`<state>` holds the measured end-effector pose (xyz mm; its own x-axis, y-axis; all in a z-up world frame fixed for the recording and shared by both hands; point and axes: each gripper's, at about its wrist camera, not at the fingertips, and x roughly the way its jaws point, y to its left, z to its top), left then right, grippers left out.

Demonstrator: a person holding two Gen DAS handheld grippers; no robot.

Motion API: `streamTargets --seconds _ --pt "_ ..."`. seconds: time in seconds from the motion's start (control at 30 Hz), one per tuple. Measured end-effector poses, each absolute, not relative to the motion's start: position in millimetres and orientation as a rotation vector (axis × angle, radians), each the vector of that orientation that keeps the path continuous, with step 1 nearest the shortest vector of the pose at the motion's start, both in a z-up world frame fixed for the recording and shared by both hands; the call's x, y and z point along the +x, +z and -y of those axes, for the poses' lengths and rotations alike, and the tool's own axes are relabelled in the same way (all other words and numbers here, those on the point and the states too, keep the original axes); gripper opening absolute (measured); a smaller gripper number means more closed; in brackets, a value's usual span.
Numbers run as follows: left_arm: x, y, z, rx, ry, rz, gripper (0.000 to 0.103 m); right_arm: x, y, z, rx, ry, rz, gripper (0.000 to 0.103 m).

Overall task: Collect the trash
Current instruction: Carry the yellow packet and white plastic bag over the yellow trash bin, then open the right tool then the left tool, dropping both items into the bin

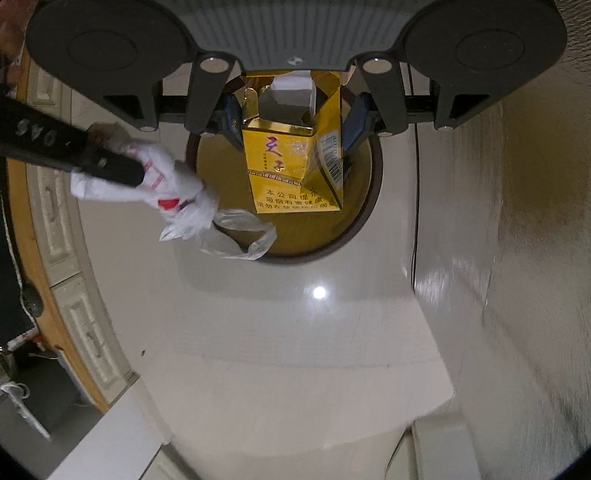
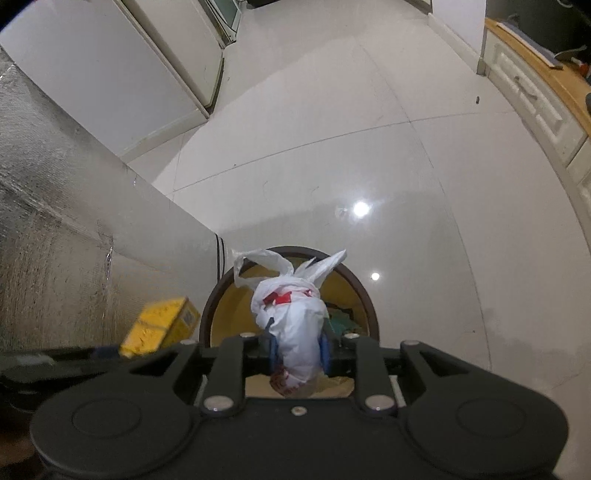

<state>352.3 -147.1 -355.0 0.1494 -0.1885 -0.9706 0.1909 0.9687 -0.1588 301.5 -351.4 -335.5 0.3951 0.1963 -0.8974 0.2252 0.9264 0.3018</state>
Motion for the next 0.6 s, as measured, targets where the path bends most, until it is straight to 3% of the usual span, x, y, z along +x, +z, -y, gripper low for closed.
streamTargets --seconds 0.1,0.17,0.6 --pt "355.3 -364.2 140.0 -0.017 -0.263 -1.425 0.056 307.2 -339.9 352.3 0.434 -0.023 -1.177 0.041" --pt "357.3 -368.1 135.7 -0.026 -0.255 -1.435 0.056 310.2 -342.1 353.8 0.441 -0.024 -1.179 0.045" --pt "360.3 -381.5 149.6 -0.007 -0.308 -1.472 0.06 303.3 -350.6 360.8 0.375 -0.033 -1.257 0.046"
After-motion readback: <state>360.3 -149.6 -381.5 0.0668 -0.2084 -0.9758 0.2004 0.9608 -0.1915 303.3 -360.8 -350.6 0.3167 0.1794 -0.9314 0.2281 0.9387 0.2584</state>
